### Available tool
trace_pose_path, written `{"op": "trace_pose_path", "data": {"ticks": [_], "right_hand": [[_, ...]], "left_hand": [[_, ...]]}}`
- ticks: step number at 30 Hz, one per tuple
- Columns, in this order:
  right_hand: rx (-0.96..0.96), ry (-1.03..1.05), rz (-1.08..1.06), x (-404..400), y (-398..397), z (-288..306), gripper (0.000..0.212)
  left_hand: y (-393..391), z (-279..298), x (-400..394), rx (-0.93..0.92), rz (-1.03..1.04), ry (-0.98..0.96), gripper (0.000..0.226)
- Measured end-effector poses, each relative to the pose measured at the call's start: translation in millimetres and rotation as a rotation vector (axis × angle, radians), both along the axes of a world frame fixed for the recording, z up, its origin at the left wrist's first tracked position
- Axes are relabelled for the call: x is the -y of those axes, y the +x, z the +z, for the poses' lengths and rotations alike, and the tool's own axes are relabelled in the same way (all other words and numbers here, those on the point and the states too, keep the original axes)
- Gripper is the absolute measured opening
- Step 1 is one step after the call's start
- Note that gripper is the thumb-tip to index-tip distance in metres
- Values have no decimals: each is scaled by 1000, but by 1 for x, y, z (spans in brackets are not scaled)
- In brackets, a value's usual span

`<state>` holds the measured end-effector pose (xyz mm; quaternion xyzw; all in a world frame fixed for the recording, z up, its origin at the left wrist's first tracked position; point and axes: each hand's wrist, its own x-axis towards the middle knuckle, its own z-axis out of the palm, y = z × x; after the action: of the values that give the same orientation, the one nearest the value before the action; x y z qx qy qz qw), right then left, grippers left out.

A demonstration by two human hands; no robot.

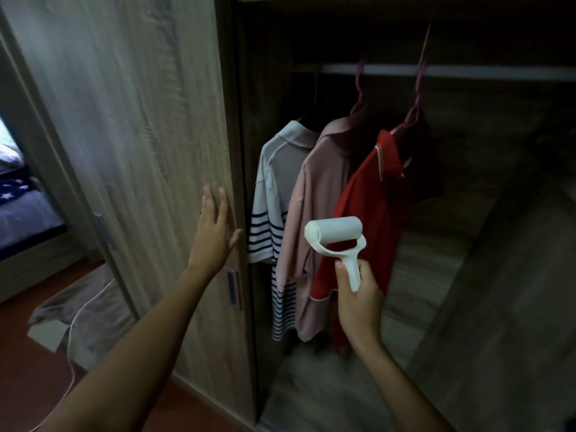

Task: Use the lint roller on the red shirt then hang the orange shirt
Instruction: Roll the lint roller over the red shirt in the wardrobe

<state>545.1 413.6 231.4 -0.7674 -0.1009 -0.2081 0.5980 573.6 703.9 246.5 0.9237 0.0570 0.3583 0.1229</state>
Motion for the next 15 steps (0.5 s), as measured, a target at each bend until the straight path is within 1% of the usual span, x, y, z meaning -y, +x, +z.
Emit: {"op": "trace_pose_path", "data": {"ticks": [9,11,12,13,15], "right_hand": [[30,4,7,32,24,13,19],[28,6,10,36,29,14,20],[28,10,12,37,31,14,20],[28,15,12,39,33,14,20],[26,24,0,43,38,14,19]], "left_hand": [[0,1,2,-25,116,-11,94],[0,3,19,10,176,-54,91],[1,5,31,59,178,-62,88],[3,7,47,119,142,-53,82],[7,12,88,190,-16,-38,71]]}}
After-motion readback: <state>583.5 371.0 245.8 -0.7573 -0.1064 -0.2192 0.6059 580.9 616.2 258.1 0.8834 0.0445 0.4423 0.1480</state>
